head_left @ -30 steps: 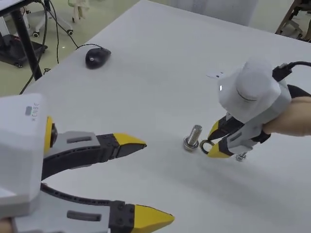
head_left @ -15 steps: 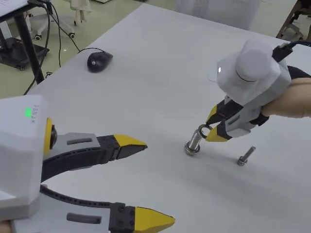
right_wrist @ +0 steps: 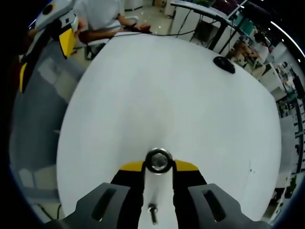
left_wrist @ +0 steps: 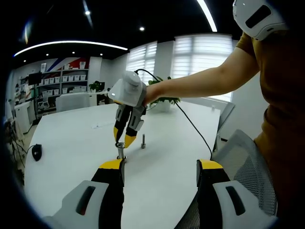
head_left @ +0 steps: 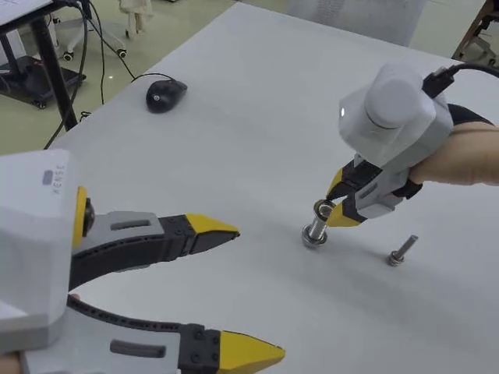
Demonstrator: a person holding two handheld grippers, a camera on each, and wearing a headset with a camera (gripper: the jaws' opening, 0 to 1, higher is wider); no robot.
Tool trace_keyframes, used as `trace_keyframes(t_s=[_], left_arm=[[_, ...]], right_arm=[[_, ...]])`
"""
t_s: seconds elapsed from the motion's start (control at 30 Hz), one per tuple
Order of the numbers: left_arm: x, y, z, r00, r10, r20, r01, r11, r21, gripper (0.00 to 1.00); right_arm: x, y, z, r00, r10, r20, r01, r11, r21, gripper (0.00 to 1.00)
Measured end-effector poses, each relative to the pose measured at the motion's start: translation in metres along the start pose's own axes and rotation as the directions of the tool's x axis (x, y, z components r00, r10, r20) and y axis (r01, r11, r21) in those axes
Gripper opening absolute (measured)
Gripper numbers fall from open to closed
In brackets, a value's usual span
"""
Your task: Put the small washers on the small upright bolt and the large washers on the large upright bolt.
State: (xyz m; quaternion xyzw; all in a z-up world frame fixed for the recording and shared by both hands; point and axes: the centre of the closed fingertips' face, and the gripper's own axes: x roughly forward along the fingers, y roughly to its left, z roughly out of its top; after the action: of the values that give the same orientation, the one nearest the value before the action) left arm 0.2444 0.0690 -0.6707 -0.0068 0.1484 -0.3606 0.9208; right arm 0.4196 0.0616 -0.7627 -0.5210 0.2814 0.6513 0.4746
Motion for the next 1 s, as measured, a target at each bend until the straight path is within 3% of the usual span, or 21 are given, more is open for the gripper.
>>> trace_keyframes(t_s=[1.0], left_arm=[[0.001, 0.006, -0.007, 0.9999, 0.006, -0.010, -0.006, 1.000, -0.021, 0.60]], right_arm=[[0.038, 0.001, -0.011, 0.9986, 0.044, -0.030, -0.044, 0.999, 0.025, 0.22]])
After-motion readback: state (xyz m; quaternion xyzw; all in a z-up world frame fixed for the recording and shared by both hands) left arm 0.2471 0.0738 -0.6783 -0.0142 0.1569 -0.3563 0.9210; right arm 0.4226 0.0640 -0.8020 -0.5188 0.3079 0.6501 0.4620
